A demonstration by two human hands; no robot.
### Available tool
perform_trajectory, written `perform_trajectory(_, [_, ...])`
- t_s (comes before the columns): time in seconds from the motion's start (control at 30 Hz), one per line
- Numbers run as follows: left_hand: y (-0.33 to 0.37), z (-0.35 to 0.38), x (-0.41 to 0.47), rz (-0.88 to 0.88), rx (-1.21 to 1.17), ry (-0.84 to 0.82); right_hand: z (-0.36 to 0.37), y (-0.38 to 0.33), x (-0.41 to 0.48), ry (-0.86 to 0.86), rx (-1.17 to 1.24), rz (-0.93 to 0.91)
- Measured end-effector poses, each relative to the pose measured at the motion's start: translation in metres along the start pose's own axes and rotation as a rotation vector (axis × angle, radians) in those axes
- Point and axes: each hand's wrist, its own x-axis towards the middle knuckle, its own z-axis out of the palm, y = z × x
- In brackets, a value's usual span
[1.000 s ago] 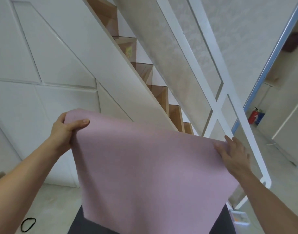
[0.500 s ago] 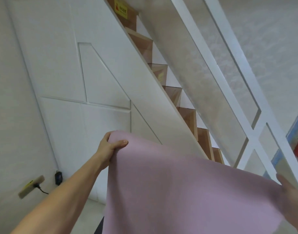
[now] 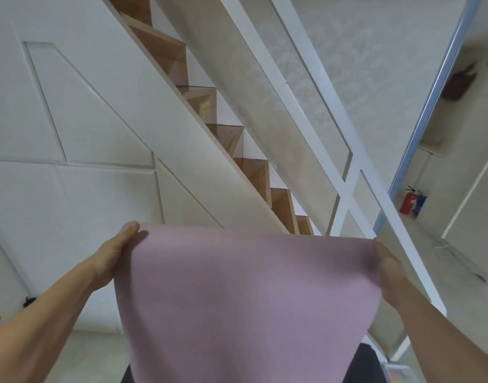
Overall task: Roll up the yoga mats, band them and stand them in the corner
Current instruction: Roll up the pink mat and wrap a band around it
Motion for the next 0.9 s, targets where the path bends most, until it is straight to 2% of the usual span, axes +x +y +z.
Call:
perform_trajectory(0.07, [0.002,0.0,0.001,0.023,0.004,0.055,-0.006,-0.005,0.0,-0.012,0.012,0.001])
perform_trajectory(0.23, [0.007,-0.008,-0.005,0.061,-0.052,0.064,-0.018,-0.02,0.01,0.0,0.004,0.073])
perform_trajectory(0.37, [0.009,0.0,-0.014,0.086,-0.082,0.048,-0.015,-0.025,0.007,-0.114,-0.077,0.202])
perform_trajectory(0.53, [0.004,-0.001,-0.019,0.024,-0.07,0.066,-0.014,-0.021,0.003,-0.173,-0.078,0.19])
perform_trajectory(0.7, [0.001,-0.007,-0.02,0.026,-0.031,0.132,-0.004,-0.028,-0.004,-0.199,-0.161,0.104])
perform_trajectory(0.9, [0.008,-0.011,-0.018,-0.012,-0.048,0.235,0.001,-0.034,-0.005,-0.095,-0.305,0.126])
